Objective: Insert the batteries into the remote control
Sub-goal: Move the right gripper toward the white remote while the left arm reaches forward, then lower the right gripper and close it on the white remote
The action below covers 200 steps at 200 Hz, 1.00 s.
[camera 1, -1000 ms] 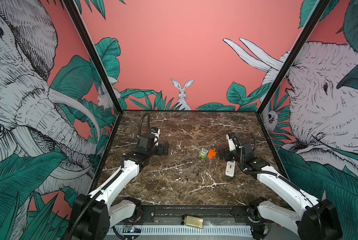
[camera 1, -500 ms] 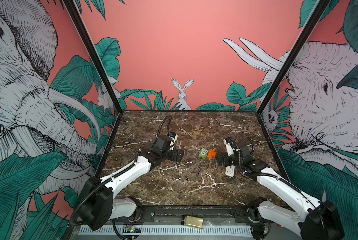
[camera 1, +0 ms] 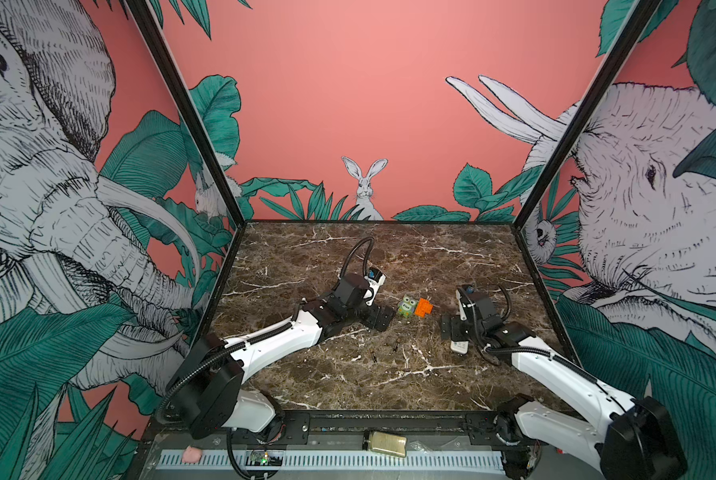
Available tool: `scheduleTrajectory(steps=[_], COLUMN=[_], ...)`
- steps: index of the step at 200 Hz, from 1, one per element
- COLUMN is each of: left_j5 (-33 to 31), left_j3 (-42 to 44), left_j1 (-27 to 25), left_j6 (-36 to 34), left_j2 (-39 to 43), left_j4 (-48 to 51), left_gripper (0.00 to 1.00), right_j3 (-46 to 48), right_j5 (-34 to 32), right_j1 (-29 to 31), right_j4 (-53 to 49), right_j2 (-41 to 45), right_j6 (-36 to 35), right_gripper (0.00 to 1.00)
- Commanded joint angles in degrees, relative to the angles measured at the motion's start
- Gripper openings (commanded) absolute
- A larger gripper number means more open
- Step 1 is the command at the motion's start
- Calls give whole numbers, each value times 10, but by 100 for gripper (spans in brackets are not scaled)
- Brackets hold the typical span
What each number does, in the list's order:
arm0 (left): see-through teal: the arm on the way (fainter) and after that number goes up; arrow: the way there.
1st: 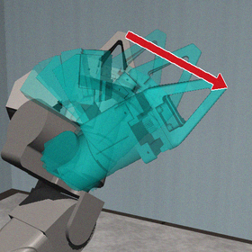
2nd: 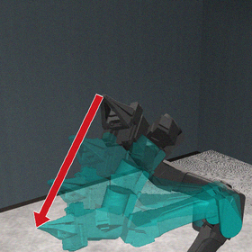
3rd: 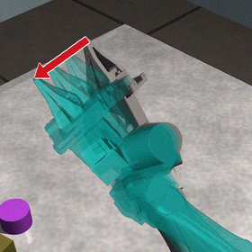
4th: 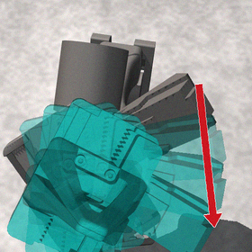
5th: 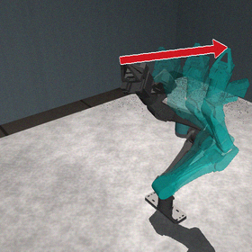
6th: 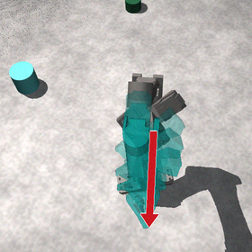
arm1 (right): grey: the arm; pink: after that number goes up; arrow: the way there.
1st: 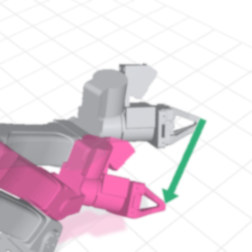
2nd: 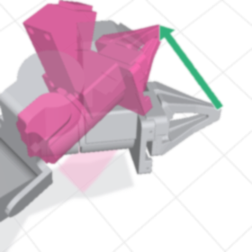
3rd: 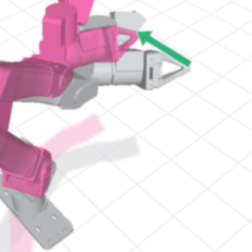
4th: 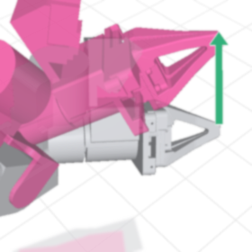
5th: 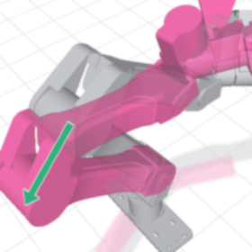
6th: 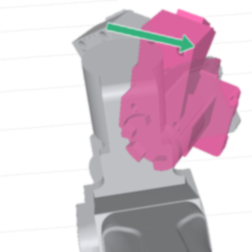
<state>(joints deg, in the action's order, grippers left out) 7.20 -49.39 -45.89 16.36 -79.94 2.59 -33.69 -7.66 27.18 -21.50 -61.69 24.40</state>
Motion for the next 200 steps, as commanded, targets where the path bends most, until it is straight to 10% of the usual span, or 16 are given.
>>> scheduleTrajectory(steps=[1, 200], left_j5=[22, 55], left_j3=[18, 84], left_j1=[-3, -3], left_j6=[-6, -64], left_j2=[7, 55], left_j4=[-65, -143], left_gripper=[99, 100], right_j3=[-3, -53], right_j5=[-27, -30], right_j1=[2, 1], right_j4=[-19, -82], right_j2=[-19, -158], right_j6=[36, 96], right_gripper=[99, 95])
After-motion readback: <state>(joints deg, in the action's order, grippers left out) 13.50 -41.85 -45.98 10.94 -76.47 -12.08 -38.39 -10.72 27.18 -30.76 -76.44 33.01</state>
